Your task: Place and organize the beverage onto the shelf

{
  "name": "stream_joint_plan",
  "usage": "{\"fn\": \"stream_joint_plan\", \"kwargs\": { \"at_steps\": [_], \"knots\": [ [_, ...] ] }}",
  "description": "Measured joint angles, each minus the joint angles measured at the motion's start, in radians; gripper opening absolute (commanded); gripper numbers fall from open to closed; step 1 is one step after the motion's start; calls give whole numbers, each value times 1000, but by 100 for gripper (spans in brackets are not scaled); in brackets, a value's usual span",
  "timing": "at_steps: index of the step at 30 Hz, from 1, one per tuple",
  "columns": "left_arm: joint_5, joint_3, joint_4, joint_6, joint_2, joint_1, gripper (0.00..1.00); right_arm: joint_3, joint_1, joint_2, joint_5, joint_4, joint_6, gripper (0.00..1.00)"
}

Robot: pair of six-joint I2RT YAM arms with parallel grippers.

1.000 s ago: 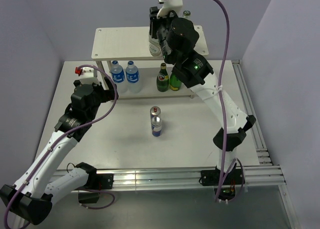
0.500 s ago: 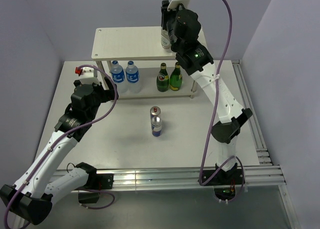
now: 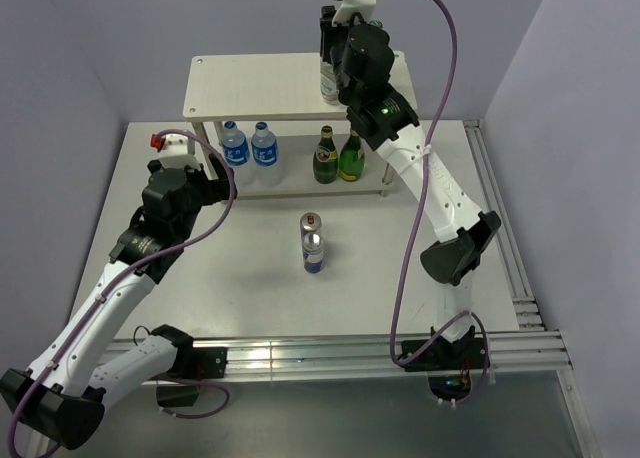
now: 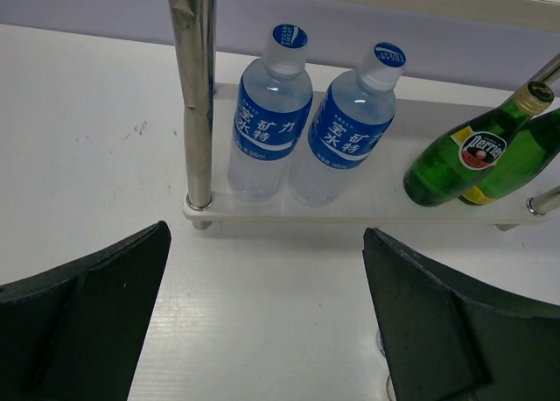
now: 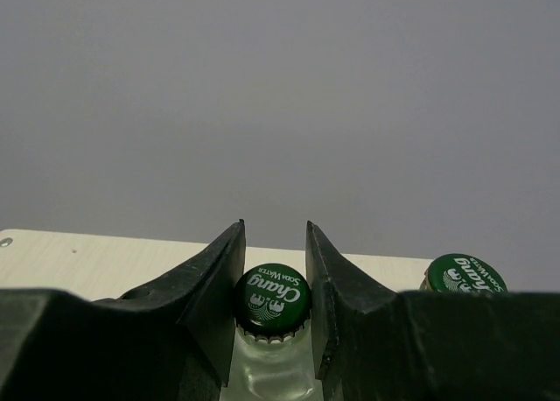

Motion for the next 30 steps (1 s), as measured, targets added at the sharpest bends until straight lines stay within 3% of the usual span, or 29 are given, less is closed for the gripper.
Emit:
{"fn": "stream_joint_plan", "kwargs": {
  "at_steps": [1,3,4,7,15,17,19,30],
  "knots": [
    [0,0,0,0,0,0,99,-11,0,-1,0,15,2,12],
    [0,0,0,0,0,0,99,-30,-1,-3,2,46,2,22],
    [0,0,0,0,0,-1,99,-41,-2,-4,3,65,3,33],
    [1,0,0,0,1,-2,99,-61,-5,-5,6,100,8,51],
    [4,0,0,0,1,-2,99,-109,-6,-16,9,136,29,68],
    [4,0,0,0,1,-2,99,-116,-6,-16,11,138,34,77],
    [4,0,0,0,2,-2,99,-137,-6,-27,16,144,37,97],
    [4,0,0,0,14,-2,99,-310,36,-167,50,183,35,100]
  ]
}}
